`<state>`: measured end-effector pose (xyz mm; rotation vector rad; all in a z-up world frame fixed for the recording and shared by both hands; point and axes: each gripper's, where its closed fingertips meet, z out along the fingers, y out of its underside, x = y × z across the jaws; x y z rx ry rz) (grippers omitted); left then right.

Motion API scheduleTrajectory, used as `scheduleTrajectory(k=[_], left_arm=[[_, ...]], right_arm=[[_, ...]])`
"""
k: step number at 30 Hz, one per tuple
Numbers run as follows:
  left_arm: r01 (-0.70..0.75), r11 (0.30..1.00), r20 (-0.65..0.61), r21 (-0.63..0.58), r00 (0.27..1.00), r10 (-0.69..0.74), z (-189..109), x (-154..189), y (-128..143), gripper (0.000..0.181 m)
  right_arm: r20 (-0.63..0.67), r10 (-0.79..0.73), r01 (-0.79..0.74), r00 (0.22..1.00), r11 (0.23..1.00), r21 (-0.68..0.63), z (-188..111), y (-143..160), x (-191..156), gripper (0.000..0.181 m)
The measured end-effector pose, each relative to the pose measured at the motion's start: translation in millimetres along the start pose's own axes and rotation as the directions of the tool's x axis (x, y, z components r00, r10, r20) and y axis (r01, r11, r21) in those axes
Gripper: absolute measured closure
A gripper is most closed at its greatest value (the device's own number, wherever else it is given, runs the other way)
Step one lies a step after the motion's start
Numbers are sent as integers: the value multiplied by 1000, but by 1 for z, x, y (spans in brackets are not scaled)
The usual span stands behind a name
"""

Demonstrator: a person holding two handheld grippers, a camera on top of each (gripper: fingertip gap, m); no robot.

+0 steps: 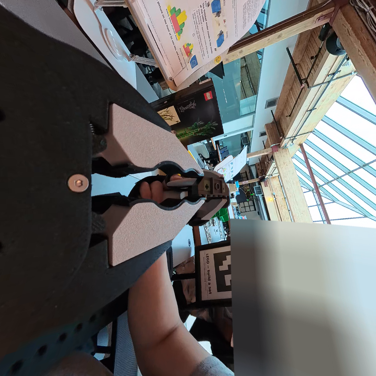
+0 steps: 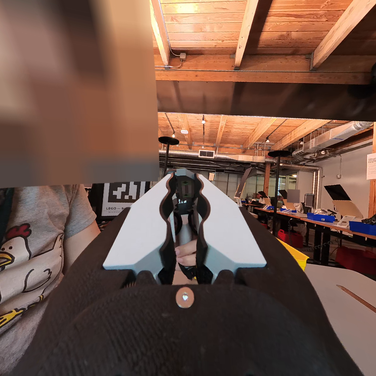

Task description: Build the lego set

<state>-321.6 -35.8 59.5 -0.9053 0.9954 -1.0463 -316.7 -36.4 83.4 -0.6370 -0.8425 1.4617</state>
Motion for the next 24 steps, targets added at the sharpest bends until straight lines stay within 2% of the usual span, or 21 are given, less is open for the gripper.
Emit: scheduleTrajectory(k=[16, 24], left_arm=[[-76, 996, 0, -38, 997, 76, 0, 5, 0, 166], [-60, 998, 13, -32, 998, 60, -1, 2, 0, 166]], right_arm=[[35, -21, 21, 999, 1000, -5, -1, -1, -6, 165], [13, 3, -3, 1000, 1000, -6, -1, 1, -2, 165]])
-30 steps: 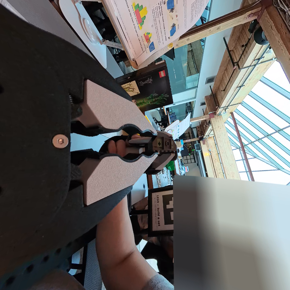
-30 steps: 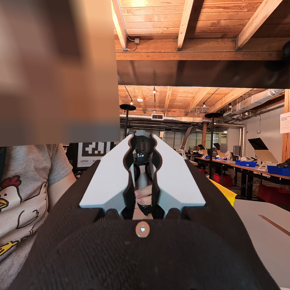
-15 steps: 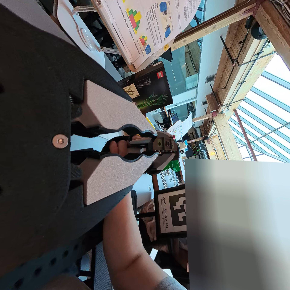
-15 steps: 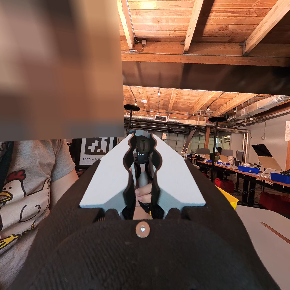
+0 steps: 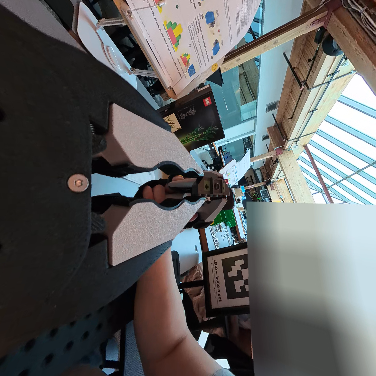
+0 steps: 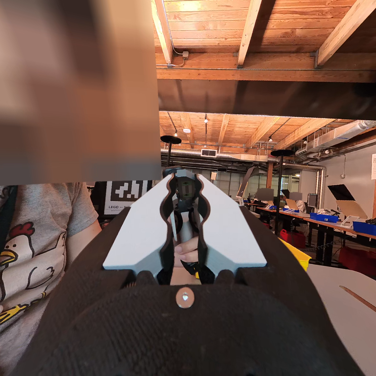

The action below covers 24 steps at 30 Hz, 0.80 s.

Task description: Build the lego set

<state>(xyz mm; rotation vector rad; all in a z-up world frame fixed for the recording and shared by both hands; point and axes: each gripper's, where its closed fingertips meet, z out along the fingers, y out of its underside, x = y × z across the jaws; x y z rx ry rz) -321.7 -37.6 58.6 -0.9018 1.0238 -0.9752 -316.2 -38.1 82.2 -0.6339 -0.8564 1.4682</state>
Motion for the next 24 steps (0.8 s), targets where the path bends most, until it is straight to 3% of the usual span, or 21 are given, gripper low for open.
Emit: scheduleTrajectory(k=[13, 16, 18, 21, 24], left_arm=[[89, 996, -18, -6, 996, -89, 0, -3, 2, 166], [224, 975, -6, -5, 975, -224, 2, -12, 8, 166], [352, 935, -14, -42, 936, -352, 2, -18, 18, 166], [520, 846, -49, -114, 848, -528, -1, -19, 32, 166], [648, 730, -19, -218, 745, -667, -3, -19, 55, 166]], right_arm=[[-51, -51, 51, 997, 999, -13, -1, 2, 4, 165], [-91, 26, -29, 996, 999, -28, -5, 2, 16, 165], [-186, -81, 62, 979, 993, -105, -11, -6, 26, 124], [-185, -409, 316, 893, 866, -388, -25, -5, 29, 122], [-8, -509, 372, 861, 639, -674, -41, 24, 26, 134]])
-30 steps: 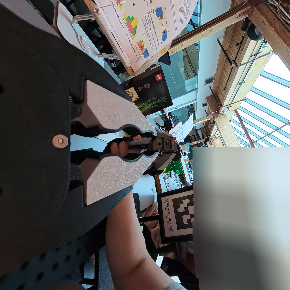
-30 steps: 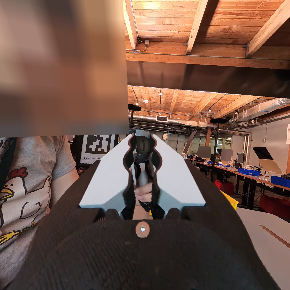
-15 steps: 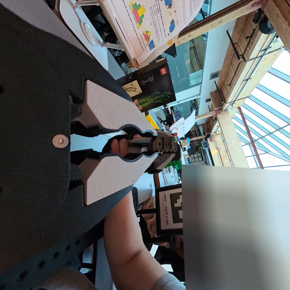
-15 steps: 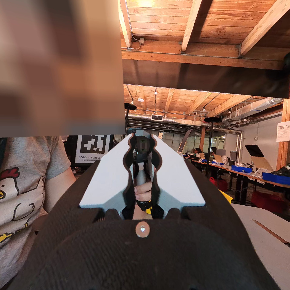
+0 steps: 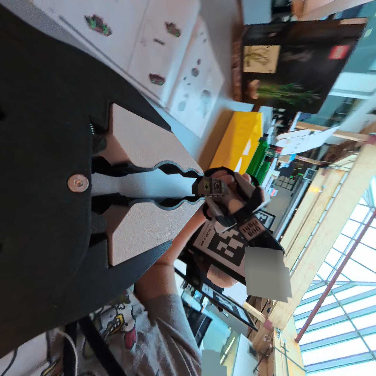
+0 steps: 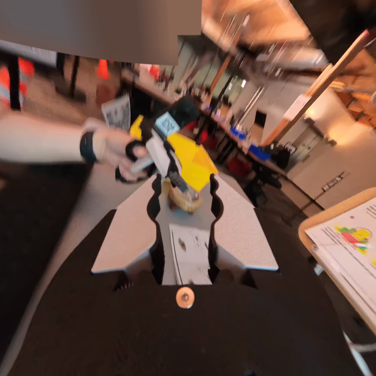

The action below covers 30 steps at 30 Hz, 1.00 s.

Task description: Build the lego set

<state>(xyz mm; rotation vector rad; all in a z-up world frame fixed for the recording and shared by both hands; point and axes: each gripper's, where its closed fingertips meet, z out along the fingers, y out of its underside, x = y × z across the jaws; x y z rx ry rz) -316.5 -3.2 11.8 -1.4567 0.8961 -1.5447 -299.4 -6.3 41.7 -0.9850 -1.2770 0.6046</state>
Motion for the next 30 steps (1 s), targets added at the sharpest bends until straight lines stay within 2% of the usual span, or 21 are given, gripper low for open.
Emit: scheduleTrajectory(k=[2, 4, 9, 11, 14, 18, 20, 24, 30], left_arm=[[68, 995, 7, -66, 998, -68, 2, -6, 12, 166], [115, 985, 16, -131, 993, -114, 6, -9, 25, 166], [249, 944, 17, -216, 968, -251, 12, -17, 49, 166], [296, 922, 18, -249, 953, -301, 13, -19, 58, 166], [340, 899, 6, -277, 936, -352, 17, -19, 67, 165], [354, 885, 67, -303, 934, -351, 18, -30, 78, 165], [384, 877, 59, -290, 922, -384, 17, -31, 77, 166], [402, 869, 69, -290, 914, -400, 17, -36, 80, 166], [362, 893, 67, -269, 932, -357, 16, -37, 73, 165]], right_arm=[[32, -108, 111, 994, 981, -159, 1, 21, -6, 139], [67, -154, 164, 986, 966, -199, 4, 31, -14, 147], [113, -156, 183, 981, 939, -291, 7, 70, -37, 162], [81, -154, 172, 985, 938, -300, 2, 80, -40, 172], [78, -124, 142, 989, 944, -298, -4, 84, -45, 173], [55, -61, 73, 997, 966, -246, -8, 82, -46, 164], [85, -64, 84, 994, 964, -254, -9, 82, -50, 181], [62, -117, 130, 991, 947, -295, -12, 86, -44, 181], [66, -4, 20, 998, 968, -249, -16, 86, -42, 181]])
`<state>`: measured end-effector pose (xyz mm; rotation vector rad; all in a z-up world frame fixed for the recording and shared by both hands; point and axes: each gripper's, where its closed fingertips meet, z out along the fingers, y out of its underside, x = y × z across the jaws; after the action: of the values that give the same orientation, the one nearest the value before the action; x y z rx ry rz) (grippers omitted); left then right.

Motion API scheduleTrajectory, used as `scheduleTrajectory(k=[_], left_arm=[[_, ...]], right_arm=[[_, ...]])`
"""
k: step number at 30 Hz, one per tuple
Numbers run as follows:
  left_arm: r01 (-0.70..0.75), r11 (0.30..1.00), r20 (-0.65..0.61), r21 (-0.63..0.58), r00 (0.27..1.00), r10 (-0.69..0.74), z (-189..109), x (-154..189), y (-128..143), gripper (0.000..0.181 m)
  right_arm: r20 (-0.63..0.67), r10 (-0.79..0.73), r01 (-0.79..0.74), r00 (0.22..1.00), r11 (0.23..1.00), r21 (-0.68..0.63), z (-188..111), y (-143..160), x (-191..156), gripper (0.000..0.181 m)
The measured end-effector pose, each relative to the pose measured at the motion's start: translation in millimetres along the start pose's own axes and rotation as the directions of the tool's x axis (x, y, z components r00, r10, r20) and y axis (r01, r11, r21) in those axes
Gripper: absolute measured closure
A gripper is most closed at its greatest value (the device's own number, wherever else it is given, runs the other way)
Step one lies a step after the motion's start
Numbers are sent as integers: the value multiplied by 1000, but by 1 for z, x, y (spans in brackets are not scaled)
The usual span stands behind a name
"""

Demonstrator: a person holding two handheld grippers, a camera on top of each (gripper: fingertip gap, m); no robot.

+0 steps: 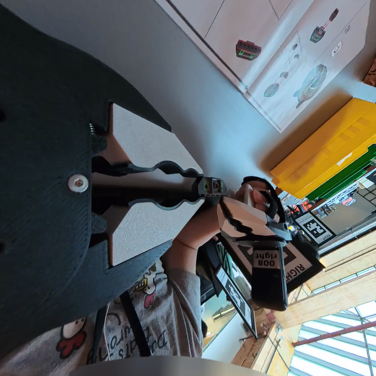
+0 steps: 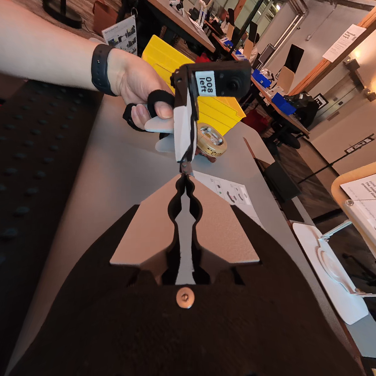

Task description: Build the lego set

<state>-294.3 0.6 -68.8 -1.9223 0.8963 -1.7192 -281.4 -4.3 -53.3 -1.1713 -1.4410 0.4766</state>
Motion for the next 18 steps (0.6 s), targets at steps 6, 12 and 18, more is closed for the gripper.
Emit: scheduleTrajectory(k=[6, 12, 18], left_arm=[[74, 997, 1, 23, 997, -75, -3, -6, -2, 166], [95, 996, -44, -4, 995, -95, 0, 1, 2, 165], [58, 986, -82, 158, 996, -45, -13, 12, -28, 153]], right_arm=[[-39, -47, 47, 998, 999, -1, 5, 0, 2, 155], [-50, -102, 99, 994, 993, -59, 11, 9, 2, 173], [152, 550, -563, 821, 824, 63, 2, 7, 20, 175]])
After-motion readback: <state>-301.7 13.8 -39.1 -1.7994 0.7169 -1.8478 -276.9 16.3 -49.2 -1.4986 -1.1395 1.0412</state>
